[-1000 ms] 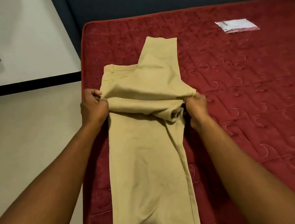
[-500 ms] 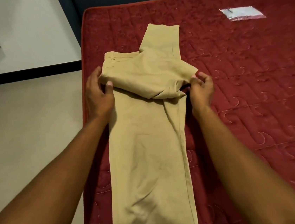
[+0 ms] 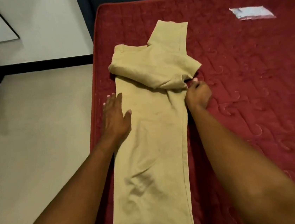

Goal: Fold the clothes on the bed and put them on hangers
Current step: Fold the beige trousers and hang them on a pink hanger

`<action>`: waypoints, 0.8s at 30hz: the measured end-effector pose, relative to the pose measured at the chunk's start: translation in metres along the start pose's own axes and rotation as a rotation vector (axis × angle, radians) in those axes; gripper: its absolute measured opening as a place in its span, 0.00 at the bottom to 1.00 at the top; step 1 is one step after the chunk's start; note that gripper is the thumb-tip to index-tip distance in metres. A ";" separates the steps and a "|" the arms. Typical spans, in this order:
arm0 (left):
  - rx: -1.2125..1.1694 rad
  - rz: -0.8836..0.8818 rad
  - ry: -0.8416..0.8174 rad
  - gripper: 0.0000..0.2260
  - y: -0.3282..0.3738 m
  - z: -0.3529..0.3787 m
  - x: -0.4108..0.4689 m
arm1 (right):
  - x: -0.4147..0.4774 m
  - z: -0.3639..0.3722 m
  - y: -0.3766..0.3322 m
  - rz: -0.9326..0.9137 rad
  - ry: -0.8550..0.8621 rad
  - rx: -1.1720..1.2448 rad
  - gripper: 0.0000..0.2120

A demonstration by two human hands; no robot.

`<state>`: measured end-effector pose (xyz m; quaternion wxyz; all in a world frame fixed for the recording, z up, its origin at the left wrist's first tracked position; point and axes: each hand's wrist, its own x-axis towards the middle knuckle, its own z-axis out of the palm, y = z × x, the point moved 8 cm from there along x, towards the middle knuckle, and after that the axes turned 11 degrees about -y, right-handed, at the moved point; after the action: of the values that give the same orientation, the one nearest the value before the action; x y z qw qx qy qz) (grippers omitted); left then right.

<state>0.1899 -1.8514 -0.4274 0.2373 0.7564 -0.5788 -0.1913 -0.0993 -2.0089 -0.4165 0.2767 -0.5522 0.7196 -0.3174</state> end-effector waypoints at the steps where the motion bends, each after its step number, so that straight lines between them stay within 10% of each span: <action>1: -0.046 -0.026 0.011 0.31 -0.001 -0.001 -0.009 | -0.020 -0.005 0.009 0.003 0.022 0.034 0.23; 6: -0.095 -0.164 0.126 0.30 0.001 -0.009 -0.069 | -0.090 -0.009 0.034 -0.017 -0.317 -0.049 0.19; 10: -0.126 -0.239 0.113 0.31 0.003 -0.015 -0.110 | -0.098 -0.033 0.038 0.072 -0.255 -0.020 0.11; 16: -0.087 -0.177 -0.106 0.43 0.011 0.000 -0.198 | -0.219 -0.045 0.070 0.046 -0.507 -0.052 0.33; 24: 0.135 -0.255 -0.130 0.37 0.021 -0.007 -0.289 | -0.332 -0.087 0.111 0.050 -0.643 -0.095 0.17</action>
<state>0.1031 -1.5756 -0.4053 0.1218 0.8240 -0.5037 -0.2289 -0.1547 -1.6529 -0.4290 0.4714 -0.6184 0.6228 -0.0861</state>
